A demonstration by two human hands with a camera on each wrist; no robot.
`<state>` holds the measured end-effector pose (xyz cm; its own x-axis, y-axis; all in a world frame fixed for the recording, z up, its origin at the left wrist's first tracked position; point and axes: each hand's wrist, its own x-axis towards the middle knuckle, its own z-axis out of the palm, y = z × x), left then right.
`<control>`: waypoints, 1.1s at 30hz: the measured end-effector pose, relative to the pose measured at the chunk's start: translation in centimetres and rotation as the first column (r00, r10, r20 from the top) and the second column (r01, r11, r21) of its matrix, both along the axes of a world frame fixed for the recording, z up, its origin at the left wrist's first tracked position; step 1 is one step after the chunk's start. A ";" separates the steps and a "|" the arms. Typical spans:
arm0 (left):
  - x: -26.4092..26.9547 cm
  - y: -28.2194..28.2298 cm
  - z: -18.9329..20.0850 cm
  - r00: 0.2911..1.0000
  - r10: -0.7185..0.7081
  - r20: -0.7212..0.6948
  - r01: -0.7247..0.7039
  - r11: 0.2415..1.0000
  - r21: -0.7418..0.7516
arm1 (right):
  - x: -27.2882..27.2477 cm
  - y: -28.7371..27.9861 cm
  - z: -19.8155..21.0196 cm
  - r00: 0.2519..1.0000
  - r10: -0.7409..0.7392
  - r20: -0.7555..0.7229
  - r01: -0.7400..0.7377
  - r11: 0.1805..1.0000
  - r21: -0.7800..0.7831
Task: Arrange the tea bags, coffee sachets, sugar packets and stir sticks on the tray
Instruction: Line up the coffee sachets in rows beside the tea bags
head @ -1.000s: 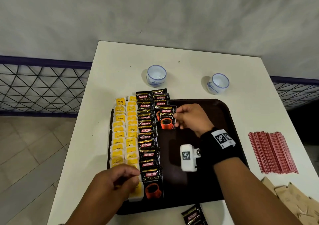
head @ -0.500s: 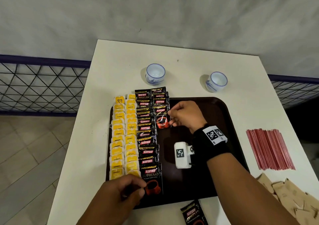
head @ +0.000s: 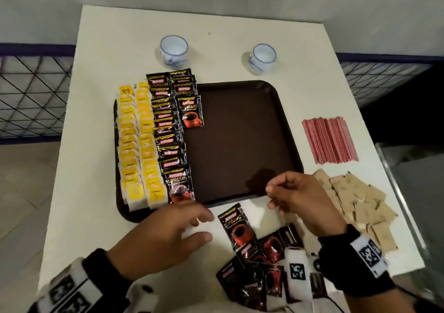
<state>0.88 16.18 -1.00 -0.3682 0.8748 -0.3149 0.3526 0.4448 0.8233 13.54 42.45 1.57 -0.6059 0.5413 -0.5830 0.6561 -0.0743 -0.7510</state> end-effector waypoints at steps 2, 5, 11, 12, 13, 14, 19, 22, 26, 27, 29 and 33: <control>1.4 1.2 -0.2 0.989 -0.128 -0.067 0.127 0.992 -0.022 | 3.7 0.2 -0.3 1.000 -0.017 0.024 0.015 0.998 0.062; 3.5 3.0 -0.3 0.940 -0.303 -0.154 0.299 0.953 -0.053 | 8.3 0.4 -0.5 0.994 0.058 0.088 -0.076 0.971 0.228; 7.6 6.5 -1.0 0.672 -0.664 -0.328 0.619 0.747 -0.243 | 16.1 -1.6 -1.4 0.924 0.295 0.242 -0.371 0.842 0.392; 8.3 7.1 -1.1 0.630 -0.700 -0.337 0.653 0.712 -0.258 | 17.1 -2.0 -1.8 0.903 0.335 0.269 -0.420 0.820 0.388; 8.7 7.4 -1.4 0.592 -0.732 -0.337 0.680 0.678 -0.280 | 17.8 -2.3 -2.3 0.882 0.373 0.287 -0.462 0.804 0.376; 9.2 7.8 -1.7 0.558 -0.762 -0.330 0.699 0.645 -0.309 | 18.3 -2.5 -2.7 0.862 0.409 0.299 -0.500 0.786 0.365; 10.4 8.0 -2.7 0.480 -0.826 -0.296 0.709 0.564 -0.424 | 18.8 -3.2 -4.2 0.790 0.506 0.347 -0.611 0.696 0.377; 9.8 7.2 -2.8 0.492 -0.815 -0.307 0.683 0.580 -0.444 | 17.7 -3.7 -4.2 0.743 0.562 0.362 -0.669 0.639 0.380; 8.1 5.1 -3.1 0.544 -0.770 -0.333 0.636 0.638 -0.434 | 14.9 -4.7 -3.8 0.674 0.649 0.353 -0.738 0.563 0.372; 7.7 4.5 -3.2 0.570 -0.753 -0.328 0.618 0.656 -0.433 | 14.0 -5.0 -4.0 0.649 0.678 0.346 -0.757 0.533 0.377; 7.0 3.4 -3.1 0.615 -0.714 -0.335 0.583 0.698 -0.416 | 12.5 -5.2 -4.3 0.611 0.716 0.339 -0.785 0.488 0.382; 6.3 1.5 -3.4 0.697 -0.605 -0.385 0.507 0.795 -0.331 | 10.0 -5.6 -4.3 0.561 0.758 0.332 -0.813 0.431 0.391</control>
<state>7.17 17.72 -4.38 0.0276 0.9075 -0.4192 0.8888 0.1697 0.4258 23.57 36.85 -2.72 -0.8698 0.0593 -0.4898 0.3134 0.8331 -0.4558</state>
